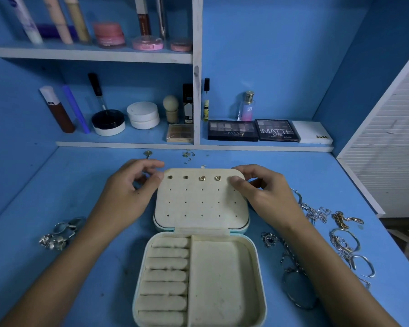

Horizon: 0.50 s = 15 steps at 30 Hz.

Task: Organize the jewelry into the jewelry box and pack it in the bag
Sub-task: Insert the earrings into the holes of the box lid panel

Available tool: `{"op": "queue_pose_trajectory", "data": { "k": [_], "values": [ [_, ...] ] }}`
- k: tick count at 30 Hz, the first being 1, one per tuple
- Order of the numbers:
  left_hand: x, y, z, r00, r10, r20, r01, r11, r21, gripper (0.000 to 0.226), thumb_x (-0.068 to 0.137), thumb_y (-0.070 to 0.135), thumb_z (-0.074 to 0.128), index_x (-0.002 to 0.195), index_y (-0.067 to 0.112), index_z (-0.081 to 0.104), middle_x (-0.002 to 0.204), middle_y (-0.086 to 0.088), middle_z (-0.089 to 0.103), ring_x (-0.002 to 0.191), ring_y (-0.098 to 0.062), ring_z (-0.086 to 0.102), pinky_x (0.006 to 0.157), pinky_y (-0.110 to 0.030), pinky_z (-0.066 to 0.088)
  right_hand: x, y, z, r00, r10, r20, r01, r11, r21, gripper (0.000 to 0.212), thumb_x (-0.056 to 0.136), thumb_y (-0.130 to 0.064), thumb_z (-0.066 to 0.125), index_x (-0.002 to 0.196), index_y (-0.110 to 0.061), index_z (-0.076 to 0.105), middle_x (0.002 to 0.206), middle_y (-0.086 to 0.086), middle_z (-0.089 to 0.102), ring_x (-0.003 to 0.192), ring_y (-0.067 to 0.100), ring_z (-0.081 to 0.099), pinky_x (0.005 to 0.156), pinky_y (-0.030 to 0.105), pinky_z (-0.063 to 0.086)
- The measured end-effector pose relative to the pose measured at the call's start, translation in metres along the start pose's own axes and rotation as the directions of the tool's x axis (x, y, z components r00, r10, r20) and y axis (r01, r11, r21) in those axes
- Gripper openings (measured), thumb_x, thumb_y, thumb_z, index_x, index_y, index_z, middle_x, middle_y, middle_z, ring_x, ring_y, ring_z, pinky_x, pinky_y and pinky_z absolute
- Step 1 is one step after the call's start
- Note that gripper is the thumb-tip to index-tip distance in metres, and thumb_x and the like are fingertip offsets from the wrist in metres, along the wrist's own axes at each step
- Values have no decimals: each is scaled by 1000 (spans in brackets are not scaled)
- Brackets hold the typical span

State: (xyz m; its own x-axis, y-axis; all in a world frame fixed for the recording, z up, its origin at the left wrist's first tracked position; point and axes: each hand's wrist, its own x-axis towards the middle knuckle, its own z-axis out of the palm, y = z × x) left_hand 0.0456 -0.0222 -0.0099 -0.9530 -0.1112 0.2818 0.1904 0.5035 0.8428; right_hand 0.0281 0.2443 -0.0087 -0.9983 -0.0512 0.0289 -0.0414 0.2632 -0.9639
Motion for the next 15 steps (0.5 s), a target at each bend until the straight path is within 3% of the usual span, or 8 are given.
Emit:
{"op": "queue_pose_trajectory", "data": {
  "k": [4, 7, 10, 15],
  "values": [
    [34, 9, -1, 999, -31, 26, 28, 994, 109, 13, 94, 26, 63, 96, 34, 73, 96, 20, 71, 88, -2, 64, 80, -15, 47, 0, 0, 0, 1000, -4, -9, 4, 1000, 2, 13, 88, -37, 73, 99, -32, 75, 92, -5, 70, 85, 25, 65, 82, 42, 56],
    [59, 15, 5, 994, -65, 87, 49, 982, 181, 11, 93, 28, 65, 93, 33, 75, 82, 21, 71, 79, -3, 65, 69, -14, 45, 0, 0, -1, 1000, -1, -9, 1, 1000, 0, 15, 87, -39, 73, 100, -32, 75, 92, -6, 70, 84, 22, 64, 78, 36, 55],
    [80, 15, 12, 977, -106, 183, 55, 964, 261, 9, 91, 27, 68, 95, 28, 77, 78, 23, 69, 75, 7, 62, 64, -6, 42, -1, 0, -1, 1000, -2, 12, 2, 1000, 5, 17, 86, -42, 74, 101, -33, 75, 89, -9, 69, 75, 14, 61, 73, 29, 53],
    [96, 12, 23, 956, -115, 272, 24, 948, 317, 4, 87, 25, 74, 88, 24, 77, 67, 25, 66, 62, 14, 58, 64, -8, 41, 0, 0, -3, 1000, -5, 22, 4, 1000, 11, 17, 87, -43, 73, 101, -33, 75, 89, -10, 70, 80, 18, 63, 79, 35, 55]
  ]
}}
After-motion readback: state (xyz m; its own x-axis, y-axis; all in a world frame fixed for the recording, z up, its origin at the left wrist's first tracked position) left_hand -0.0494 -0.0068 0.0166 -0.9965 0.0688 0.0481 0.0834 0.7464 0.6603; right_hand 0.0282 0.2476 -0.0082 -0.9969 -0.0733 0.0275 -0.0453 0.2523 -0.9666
